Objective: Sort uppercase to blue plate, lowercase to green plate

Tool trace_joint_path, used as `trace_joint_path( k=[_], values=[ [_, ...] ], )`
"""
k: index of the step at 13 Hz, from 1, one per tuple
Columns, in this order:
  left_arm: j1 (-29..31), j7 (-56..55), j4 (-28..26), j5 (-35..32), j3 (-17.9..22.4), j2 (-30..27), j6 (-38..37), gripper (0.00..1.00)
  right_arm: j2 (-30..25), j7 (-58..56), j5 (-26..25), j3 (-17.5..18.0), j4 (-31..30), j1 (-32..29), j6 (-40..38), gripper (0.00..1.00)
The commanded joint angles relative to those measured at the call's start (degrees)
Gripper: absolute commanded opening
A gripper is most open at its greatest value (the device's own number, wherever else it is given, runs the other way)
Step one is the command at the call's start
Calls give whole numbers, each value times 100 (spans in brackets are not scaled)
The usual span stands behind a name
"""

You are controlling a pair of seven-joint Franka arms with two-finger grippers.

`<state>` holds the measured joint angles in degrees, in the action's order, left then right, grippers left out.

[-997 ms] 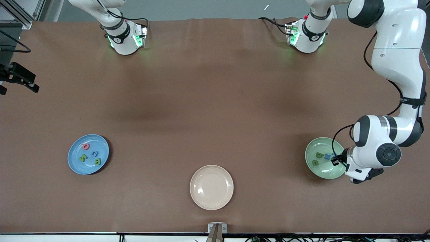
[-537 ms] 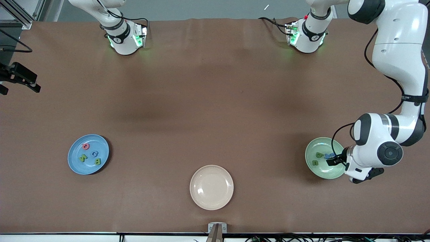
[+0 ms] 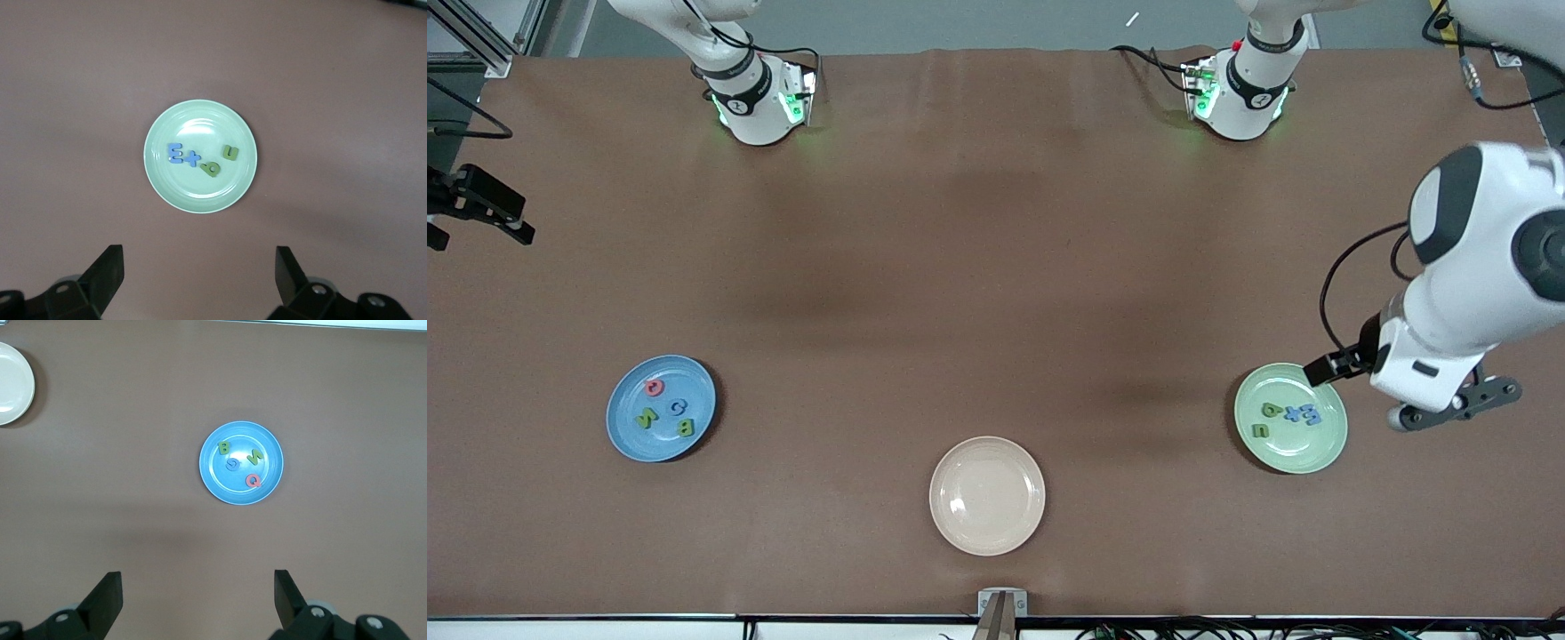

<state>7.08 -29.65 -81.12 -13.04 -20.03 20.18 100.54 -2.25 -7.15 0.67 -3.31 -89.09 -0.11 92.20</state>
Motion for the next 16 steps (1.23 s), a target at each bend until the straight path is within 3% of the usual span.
trace_joint_path(
  k=[1, 8, 13, 15, 16],
  values=[
    [65, 248, 42, 249, -10, -321, -200, 100, -48, 117, -50, -3, -4, 37, -62, 100],
    [92, 1058, 237, 434, 43, -963, -1308, 100, -48, 117, -50, -3, -4, 37, -89, 100],
    [4, 1715, 237, 461, 95, -1208, -1503, 100, -48, 117, -50, -3, -4, 37, -115, 100],
    [-171, 2155, 158, 643, 401, -1402, -1616, 100, -48, 117, -50, -3, -4, 37, -124, 100],
    [-442, 2209, 140, 854, 804, -1499, -1782, 100, -48, 117, -50, -3, -4, 37, -124, 100]
  ],
)
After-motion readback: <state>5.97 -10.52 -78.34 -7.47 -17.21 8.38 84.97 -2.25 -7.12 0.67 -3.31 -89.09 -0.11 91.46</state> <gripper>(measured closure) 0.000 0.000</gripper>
